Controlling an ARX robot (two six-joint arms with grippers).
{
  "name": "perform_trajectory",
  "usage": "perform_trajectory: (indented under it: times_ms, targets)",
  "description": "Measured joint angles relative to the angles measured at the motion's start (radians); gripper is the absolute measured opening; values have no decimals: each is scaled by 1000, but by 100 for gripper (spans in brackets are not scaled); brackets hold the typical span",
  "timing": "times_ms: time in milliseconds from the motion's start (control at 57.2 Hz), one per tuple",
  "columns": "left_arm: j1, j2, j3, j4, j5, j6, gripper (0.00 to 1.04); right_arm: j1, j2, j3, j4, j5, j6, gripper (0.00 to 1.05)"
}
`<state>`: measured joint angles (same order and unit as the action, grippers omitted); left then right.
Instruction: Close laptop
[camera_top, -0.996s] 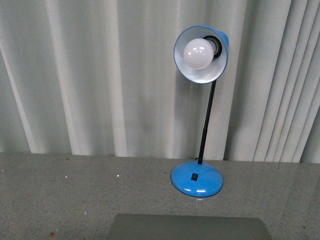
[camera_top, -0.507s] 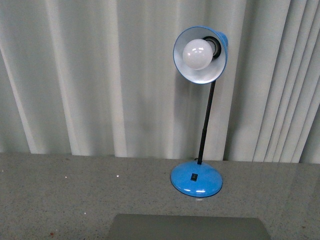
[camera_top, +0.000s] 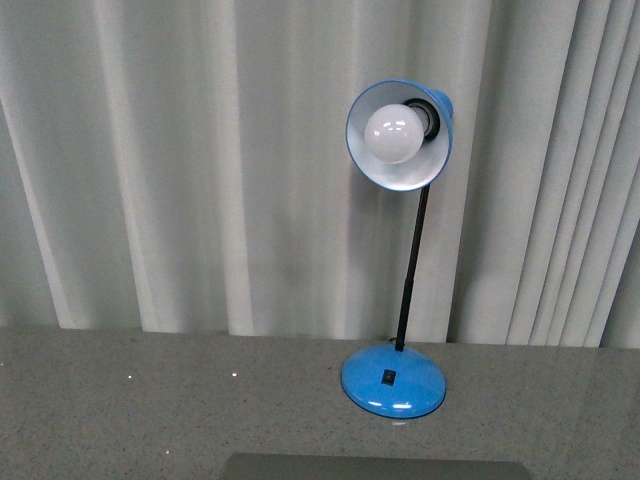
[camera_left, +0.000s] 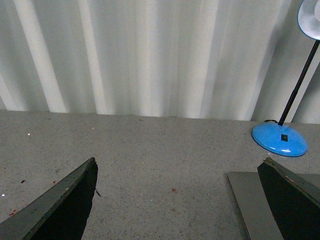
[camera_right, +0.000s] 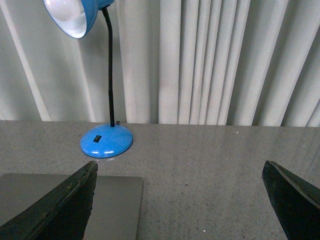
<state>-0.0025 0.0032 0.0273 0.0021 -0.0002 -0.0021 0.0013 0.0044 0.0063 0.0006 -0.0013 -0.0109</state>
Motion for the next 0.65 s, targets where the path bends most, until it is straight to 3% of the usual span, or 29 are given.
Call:
perform_trajectory:
  times_ms: [646]
  targets:
    - [0,0,0,0,0,0,98,0,0,0,0,0,0,97]
